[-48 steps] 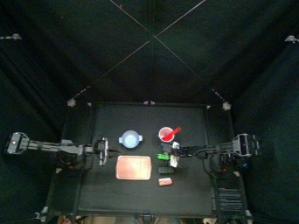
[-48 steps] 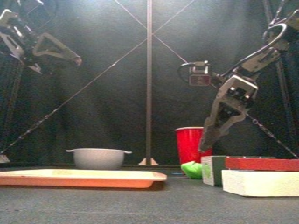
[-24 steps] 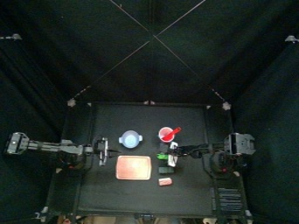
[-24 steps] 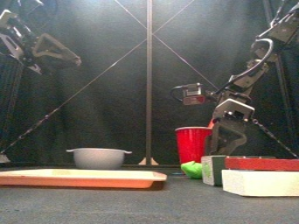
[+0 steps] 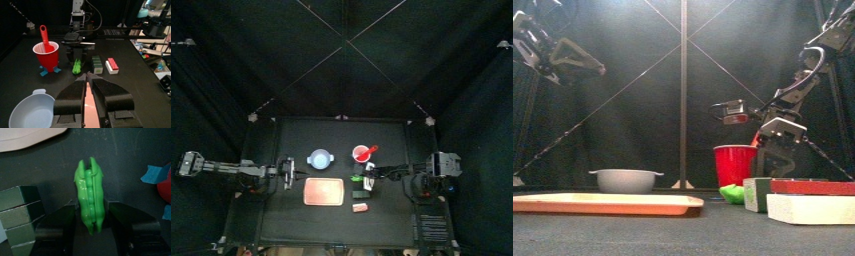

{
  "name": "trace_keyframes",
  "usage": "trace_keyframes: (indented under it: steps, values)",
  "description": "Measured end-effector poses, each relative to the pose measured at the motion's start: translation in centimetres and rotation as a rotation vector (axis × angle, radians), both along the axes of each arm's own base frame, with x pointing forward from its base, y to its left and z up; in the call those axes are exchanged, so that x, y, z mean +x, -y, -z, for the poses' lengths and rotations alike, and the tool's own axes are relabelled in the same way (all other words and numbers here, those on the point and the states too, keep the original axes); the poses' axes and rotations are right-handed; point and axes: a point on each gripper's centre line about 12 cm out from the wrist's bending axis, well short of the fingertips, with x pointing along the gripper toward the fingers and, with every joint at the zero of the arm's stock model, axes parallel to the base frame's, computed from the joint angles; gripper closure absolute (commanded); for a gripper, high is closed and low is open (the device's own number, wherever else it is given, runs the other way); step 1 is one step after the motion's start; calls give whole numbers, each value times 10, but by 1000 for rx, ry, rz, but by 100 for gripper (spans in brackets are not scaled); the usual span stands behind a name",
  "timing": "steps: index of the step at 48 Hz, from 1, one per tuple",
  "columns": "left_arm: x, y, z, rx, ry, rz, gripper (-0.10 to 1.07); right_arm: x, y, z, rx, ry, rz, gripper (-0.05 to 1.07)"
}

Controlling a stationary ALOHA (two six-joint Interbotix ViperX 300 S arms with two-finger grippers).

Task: Grab peas

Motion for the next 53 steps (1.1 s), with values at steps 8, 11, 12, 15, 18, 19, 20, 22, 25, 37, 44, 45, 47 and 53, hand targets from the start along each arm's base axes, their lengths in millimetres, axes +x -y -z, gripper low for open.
trace_keyframes:
  steps: [8,11,12,15,18,19,20,22,25,37,44,45,47,53]
  values:
    - [0,0,-1,1,5,2,43,5,-1,-4,1,0,-6,37]
    - [-2,0,-3,3,15,3,43,9,-1,-8,3,-2,-9,37]
    - [-2,0,-4,4,18,2,43,10,-1,-9,4,-4,-9,37]
    - [-4,0,-4,4,23,2,43,14,-1,-13,6,-11,-12,37]
    - [-7,0,-3,4,28,2,43,16,-1,-17,9,-17,-14,37]
    - [-8,1,-3,3,29,3,43,18,-2,-18,8,-16,-17,37]
    - [-9,0,-3,3,31,1,43,19,-2,-19,10,-17,-16,37]
    - [-10,0,-3,2,34,1,43,22,-2,-22,7,-12,-22,37]
    - [-12,0,-3,2,40,0,43,25,-4,-25,5,-3,-28,37]
    - [-15,-2,-4,5,51,-12,43,32,-5,-31,-5,18,-42,37]
    - [-15,-5,-4,4,49,-25,43,34,-5,-32,-9,38,-41,37]
    - [-15,-5,-4,5,49,-26,43,34,-5,-33,-9,42,-40,37]
    - [-15,-6,-4,4,49,-29,43,35,-5,-33,-10,47,-40,37]
    - [-15,-7,-3,1,49,-33,43,36,-4,-33,-13,59,-40,37]
